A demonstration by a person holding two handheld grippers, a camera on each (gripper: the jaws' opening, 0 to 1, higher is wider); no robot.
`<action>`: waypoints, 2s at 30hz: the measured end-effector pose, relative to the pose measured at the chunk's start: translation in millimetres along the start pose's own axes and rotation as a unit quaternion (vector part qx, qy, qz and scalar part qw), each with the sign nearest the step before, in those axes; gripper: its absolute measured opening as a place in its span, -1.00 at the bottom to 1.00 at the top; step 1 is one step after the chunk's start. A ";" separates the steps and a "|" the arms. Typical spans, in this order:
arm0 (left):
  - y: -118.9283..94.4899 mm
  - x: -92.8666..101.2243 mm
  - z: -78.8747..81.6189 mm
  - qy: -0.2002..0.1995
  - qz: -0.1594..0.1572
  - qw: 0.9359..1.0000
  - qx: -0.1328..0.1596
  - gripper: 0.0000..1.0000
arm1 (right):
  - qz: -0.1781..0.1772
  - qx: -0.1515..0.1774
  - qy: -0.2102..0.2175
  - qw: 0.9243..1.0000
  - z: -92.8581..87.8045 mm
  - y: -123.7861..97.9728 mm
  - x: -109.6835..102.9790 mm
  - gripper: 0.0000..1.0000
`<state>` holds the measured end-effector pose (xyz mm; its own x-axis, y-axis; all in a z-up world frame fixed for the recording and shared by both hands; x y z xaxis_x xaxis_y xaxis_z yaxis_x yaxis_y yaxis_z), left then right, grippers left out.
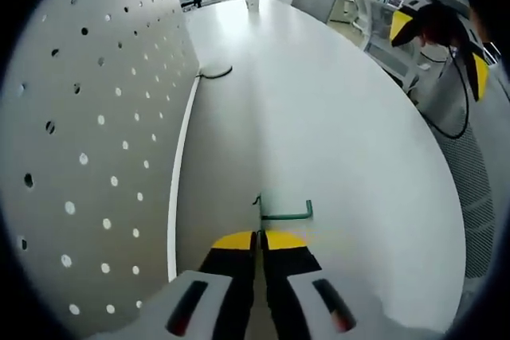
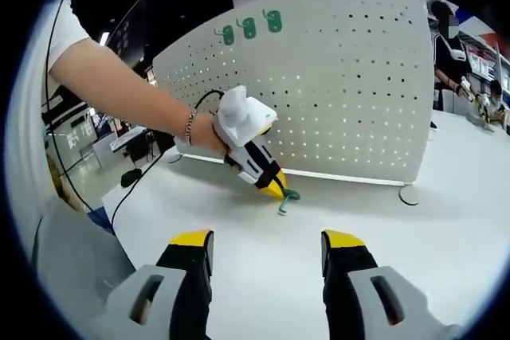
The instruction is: Insert the hook assembly into the mounting plate slot until the hook locks in place.
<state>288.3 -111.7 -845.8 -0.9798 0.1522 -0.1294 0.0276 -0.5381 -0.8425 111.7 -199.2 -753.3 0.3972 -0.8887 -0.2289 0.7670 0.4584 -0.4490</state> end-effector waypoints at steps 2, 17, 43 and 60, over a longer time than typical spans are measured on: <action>0.0 -0.2 0.1 0.002 0.000 1.000 -0.001 -0.93 | 0.000 0.000 -0.001 1.000 0.4 0.0 -0.3 0.05; -5.0 1.4 8.2 0.025 0.017 0.999 0.043 -0.97 | -0.002 -0.001 0.001 1.000 -0.8 0.1 1.2 0.05; -27.4 -6.7 26.1 0.038 0.051 0.995 0.079 -0.98 | -0.001 0.003 -0.001 1.000 2.5 0.6 1.7 0.05; -51.5 -9.0 33.1 0.024 0.096 0.989 0.113 -0.98 | 0.006 0.012 -0.008 1.000 8.1 0.5 -0.7 0.05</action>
<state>289.1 -112.7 -784.0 -0.9504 0.0657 -0.3040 0.1615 -0.7310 -0.6630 115.9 -198.3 -746.4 0.4148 -0.8827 -0.2209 0.7738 0.4699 -0.4248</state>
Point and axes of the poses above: the point that each gripper's makers call its tool centre point, and the gripper's own axes: y roughly forward along the fingers, x roughly to its right, z roughly out of its top, the point moved 4 cm from there along -y, roughly backward along the fingers, and after that the axes turned 5 degrees about y, right-handed, at the moved point
